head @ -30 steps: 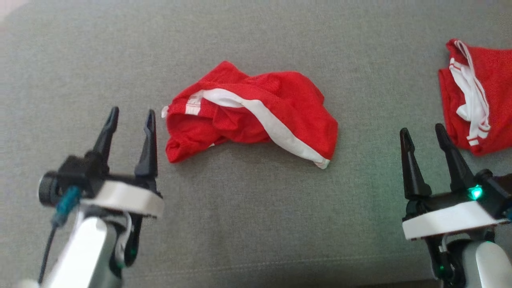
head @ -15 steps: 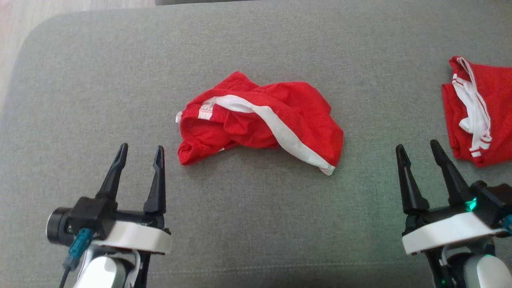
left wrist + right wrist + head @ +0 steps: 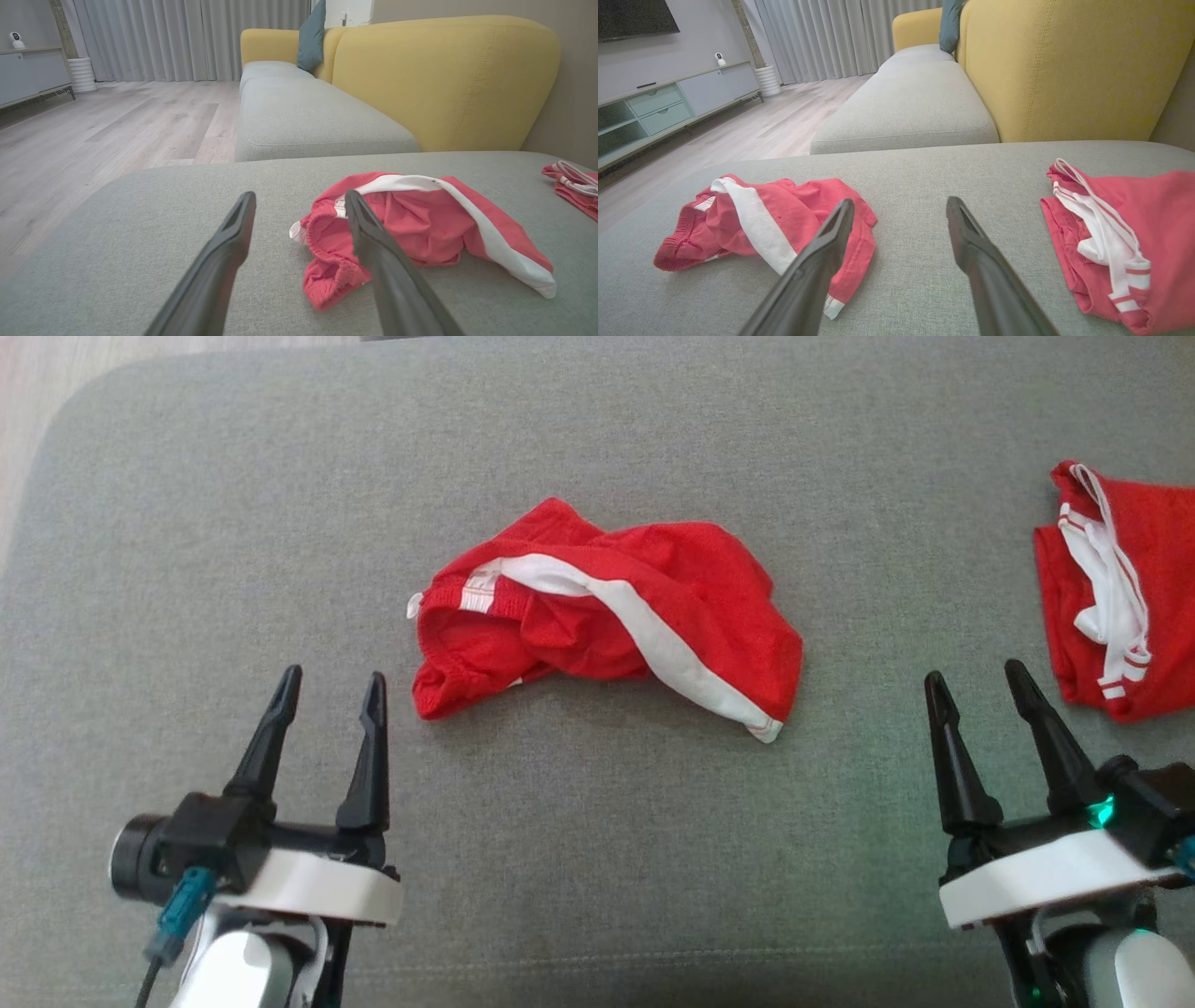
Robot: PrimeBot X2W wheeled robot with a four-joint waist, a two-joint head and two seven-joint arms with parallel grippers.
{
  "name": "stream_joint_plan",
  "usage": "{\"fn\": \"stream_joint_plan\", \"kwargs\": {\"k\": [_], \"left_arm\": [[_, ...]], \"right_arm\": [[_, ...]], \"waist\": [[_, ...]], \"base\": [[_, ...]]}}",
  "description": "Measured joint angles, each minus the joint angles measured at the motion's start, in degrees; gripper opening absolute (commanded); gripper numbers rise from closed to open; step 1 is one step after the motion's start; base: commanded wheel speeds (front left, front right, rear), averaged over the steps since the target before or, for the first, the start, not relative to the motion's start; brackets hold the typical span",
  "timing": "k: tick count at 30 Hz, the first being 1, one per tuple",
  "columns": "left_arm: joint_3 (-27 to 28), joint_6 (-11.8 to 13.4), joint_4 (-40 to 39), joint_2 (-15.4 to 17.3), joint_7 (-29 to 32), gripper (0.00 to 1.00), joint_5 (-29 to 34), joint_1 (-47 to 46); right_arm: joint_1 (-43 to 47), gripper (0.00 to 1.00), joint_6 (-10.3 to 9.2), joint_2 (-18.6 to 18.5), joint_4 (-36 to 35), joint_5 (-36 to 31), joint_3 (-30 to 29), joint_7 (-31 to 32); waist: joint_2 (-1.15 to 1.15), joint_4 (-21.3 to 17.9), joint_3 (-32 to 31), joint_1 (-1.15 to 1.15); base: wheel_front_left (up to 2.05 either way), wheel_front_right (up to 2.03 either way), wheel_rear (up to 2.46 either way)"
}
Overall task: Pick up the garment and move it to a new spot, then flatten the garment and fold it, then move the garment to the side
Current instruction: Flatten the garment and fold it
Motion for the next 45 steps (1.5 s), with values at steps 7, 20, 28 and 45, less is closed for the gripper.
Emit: {"fn": "stream_joint_plan", "kwargs": {"k": [7,20,28,45], "left_arm": [[-1.46,-2.85,2.07,-0.04,0.46,1.0,-0.01,-1.51],[-7.36,-12.65,15.88,-1.88,15.06,1.0,-2.63,-23.32],[-8.67,-14.69,24.82,-1.65,17.63,1.0,-3.23,-29.34],[-11.91,-14.99,24.19,-1.4,13.22,0.0,-2.14,-32.25]], "right_arm": [[-0.07,1.0,0.0,0.02,0.0,0.01,-0.09,-0.02],[-3.18,1.0,0.0,0.03,0.48,0.02,1.38,-0.62],[-3.81,1.0,0.0,0.21,1.67,0.11,1.36,-2.13],[-3.86,1.0,0.0,-0.26,9.85,-0.04,10.69,-0.63]], "waist": [[0.0,0.1,0.99,0.0],[0.0,-1.31,5.32,0.01],[0.0,-3.58,7.54,0.01],[0.0,-1.51,8.52,0.0]], "base": [[0.0,0.0,0.0],[0.0,0.0,0.0],[0.0,0.0,0.0],[0.0,0.0,0.0]]}}
